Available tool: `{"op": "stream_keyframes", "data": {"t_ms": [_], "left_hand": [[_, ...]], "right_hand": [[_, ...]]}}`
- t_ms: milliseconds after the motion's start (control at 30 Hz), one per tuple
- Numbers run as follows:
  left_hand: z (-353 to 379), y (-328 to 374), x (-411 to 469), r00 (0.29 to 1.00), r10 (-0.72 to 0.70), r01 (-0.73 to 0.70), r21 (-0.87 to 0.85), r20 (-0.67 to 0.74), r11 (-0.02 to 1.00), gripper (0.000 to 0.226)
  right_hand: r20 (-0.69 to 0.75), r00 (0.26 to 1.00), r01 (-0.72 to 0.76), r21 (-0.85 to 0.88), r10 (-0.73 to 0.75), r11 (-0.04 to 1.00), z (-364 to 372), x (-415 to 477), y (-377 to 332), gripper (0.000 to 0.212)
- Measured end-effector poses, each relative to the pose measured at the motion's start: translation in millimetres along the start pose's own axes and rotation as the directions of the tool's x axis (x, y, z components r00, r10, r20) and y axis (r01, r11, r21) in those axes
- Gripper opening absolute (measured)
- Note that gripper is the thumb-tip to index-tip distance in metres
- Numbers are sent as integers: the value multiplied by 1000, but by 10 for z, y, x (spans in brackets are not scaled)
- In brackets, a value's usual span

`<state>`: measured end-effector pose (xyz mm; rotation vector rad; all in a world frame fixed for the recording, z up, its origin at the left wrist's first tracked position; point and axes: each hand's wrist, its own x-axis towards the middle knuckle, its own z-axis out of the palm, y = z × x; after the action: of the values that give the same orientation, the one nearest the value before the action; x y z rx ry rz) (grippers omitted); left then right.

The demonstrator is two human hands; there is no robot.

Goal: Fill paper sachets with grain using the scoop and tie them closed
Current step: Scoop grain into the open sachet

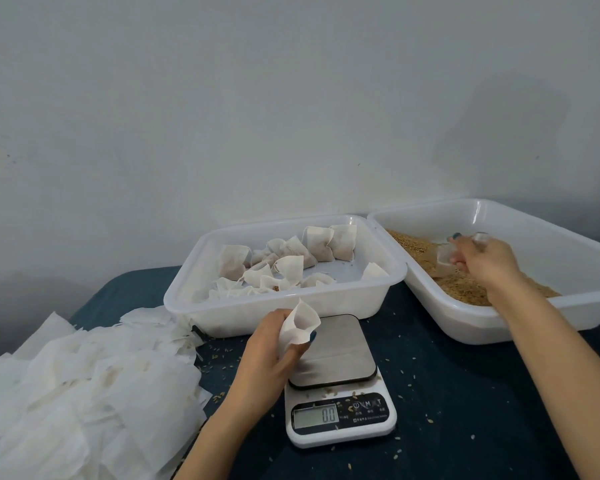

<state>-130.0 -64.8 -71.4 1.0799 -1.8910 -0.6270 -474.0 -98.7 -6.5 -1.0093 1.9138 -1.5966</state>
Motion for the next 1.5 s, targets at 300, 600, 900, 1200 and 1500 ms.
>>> {"op": "stream_keyframes", "data": {"t_ms": [300, 600, 900, 1200, 1500], "left_hand": [[-15, 16, -3, 1000, -20, 20, -2, -1, 1000, 18], [-12, 34, -7, 999, -35, 35, 7, 16, 999, 17], [9, 83, -23, 998, -55, 56, -18, 12, 998, 18], [-35, 63, -33, 997, -75, 76, 53, -17, 996, 19], [-48, 57, -15, 990, -111, 116, 55, -92, 992, 12]], "right_hand": [[-179, 935, -145, 593, 306, 792, -124, 85, -35, 37], [-121, 873, -162, 842, 472, 514, -237, 37, -88, 44], [-106, 937, -96, 838, 334, 537, -183, -90, -152, 49], [142, 971, -237, 691, 193, 683, 381, -449, -357, 43], [148, 988, -125, 591, 45, 797, 553, -751, -608, 58]]}}
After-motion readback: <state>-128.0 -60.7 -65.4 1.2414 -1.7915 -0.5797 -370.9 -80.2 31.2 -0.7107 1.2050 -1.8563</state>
